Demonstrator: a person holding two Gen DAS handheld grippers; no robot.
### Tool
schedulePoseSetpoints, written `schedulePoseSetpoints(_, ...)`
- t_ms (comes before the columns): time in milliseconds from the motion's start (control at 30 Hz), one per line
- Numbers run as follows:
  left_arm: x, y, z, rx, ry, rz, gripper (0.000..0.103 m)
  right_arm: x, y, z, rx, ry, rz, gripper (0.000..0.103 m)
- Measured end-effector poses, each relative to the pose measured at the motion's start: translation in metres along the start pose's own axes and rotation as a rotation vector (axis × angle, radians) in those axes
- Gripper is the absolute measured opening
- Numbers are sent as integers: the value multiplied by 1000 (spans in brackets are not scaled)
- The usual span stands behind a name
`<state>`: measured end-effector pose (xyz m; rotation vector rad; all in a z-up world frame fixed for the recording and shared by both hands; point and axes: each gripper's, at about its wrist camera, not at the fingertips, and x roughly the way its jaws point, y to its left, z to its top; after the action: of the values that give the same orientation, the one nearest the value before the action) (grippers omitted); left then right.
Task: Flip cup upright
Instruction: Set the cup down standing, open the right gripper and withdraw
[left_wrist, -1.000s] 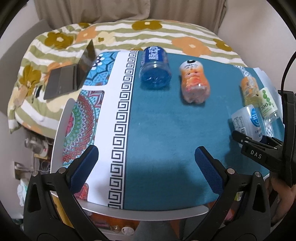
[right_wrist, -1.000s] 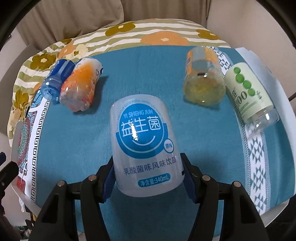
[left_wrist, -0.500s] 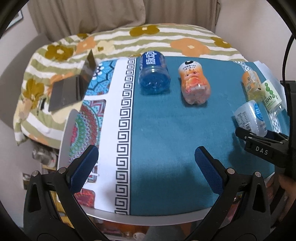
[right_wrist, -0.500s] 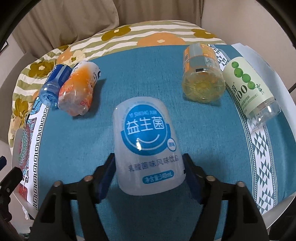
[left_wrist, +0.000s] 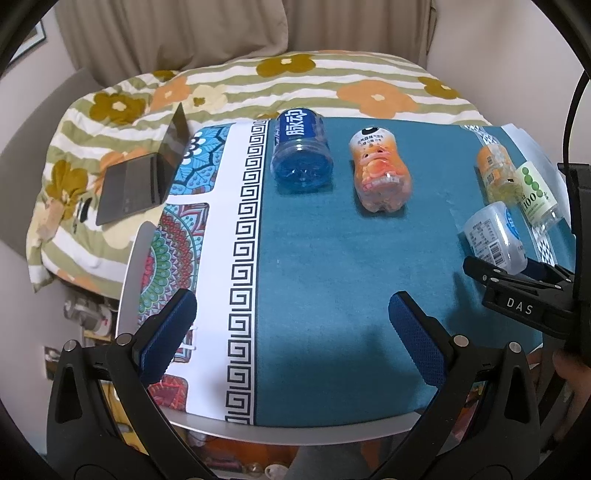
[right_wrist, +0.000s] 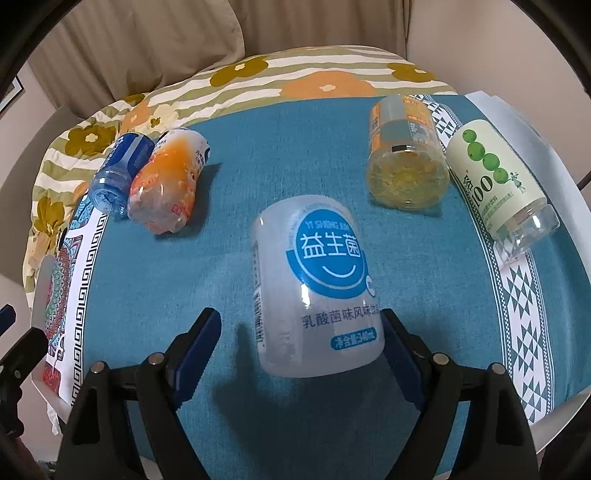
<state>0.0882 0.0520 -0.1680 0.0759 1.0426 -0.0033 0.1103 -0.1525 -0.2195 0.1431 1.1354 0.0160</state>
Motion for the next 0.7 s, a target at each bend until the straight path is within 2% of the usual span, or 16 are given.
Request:
schedulePoseSetpoints(133, -1, -4, 0, 1, -5, -3, 103, -1, -2, 1, -5, -7, 2, 85)
schedulePoseSetpoints(167, -1, -5, 1, 2, -6, -5, 103, -2, -3, 1, -5, -9, 4, 91)
schedulePoseSetpoints(200, -2, -6, 1, 2, -6, -5, 103, -2, -3, 1, -6, -10, 4, 103)
schedulePoseSetpoints(467, -7, -12, 9, 0, -10, -11, 103, -9, -8, 4, -11, -25, 19, 103)
schedulePoseSetpoints(700, -21, -31, 34, -5, 0, -8, 103, -41, -28, 14, -48, -40, 12, 103)
